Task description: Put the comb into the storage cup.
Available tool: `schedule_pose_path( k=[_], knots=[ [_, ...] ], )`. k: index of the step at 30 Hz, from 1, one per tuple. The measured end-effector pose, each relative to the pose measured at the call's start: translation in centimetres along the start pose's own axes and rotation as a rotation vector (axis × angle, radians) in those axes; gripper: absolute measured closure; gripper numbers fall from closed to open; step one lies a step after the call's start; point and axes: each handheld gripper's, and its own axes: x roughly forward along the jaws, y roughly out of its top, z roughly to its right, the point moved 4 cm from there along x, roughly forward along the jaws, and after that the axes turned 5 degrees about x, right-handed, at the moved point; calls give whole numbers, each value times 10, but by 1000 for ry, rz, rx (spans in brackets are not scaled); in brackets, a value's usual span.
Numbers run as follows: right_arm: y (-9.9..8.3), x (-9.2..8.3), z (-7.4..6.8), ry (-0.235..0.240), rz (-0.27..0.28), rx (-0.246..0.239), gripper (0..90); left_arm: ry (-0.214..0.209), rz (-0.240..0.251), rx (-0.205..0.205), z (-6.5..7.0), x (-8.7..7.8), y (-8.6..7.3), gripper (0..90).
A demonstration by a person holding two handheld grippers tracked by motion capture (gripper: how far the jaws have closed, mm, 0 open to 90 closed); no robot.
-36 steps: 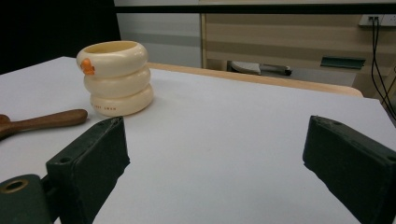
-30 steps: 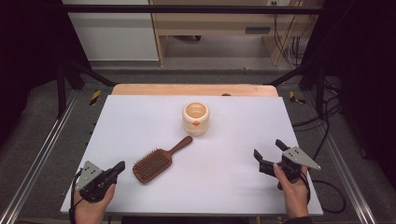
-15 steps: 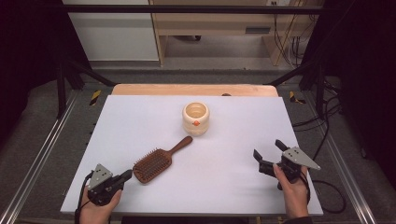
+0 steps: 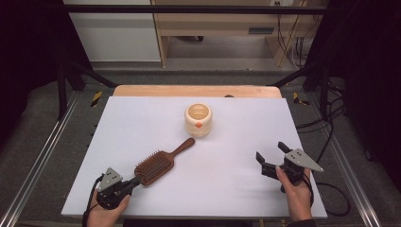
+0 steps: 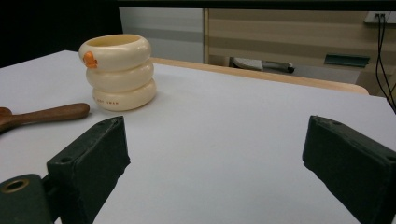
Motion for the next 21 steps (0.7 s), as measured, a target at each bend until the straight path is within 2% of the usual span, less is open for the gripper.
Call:
schedule_pose_path(
  k=[4,10,21],
  knots=[
    [0,0,0,0,-4,-1,69,-12,1,-7,1,2,0,900],
    [-1,1,-1,2,-7,-3,69,3,-11,-2,0,5,-1,900],
    [-2,2,-1,4,-12,-7,70,17,-20,-30,-11,9,-2,900]
  ],
)
